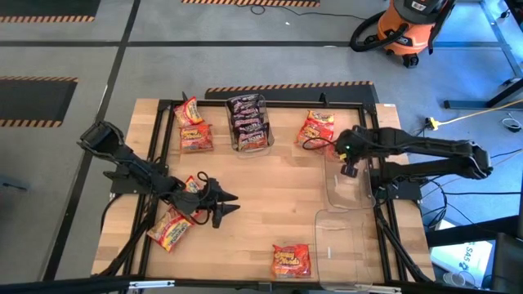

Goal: Sort Maruchan noodles
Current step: Put the orange noodle pack into the middle transparent bin

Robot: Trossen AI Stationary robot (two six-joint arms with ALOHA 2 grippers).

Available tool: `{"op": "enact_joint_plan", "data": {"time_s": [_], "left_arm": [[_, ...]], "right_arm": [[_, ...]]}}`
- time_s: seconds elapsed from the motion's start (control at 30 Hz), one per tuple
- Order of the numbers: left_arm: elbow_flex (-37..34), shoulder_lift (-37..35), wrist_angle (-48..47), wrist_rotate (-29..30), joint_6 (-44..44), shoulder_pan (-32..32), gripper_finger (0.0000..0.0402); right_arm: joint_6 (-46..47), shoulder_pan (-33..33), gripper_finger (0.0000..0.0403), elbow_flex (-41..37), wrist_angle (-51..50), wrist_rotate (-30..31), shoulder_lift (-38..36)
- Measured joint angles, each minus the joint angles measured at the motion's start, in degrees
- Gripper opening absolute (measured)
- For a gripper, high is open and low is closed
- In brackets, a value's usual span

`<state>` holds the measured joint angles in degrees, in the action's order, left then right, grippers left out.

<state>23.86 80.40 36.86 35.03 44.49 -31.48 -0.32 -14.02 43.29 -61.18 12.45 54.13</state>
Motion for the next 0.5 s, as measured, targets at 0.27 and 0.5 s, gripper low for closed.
{"op": "enact_joint_plan", "data": {"time_s": [0.27, 0.5], "left_arm": [[0.0, 0.0, 0.0, 0.2, 0.0, 0.1, 0.0186], [0.0, 0.0, 0.0, 0.2, -0.1, 0.1, 0.0186]], "right_arm": [[-0.8, -3.0, 0.0003, 0.0, 1.3, -0.1, 7.4], [-1.7, -2.9, 0.0003, 0.0, 2.8, -0.1, 12.2]]}}
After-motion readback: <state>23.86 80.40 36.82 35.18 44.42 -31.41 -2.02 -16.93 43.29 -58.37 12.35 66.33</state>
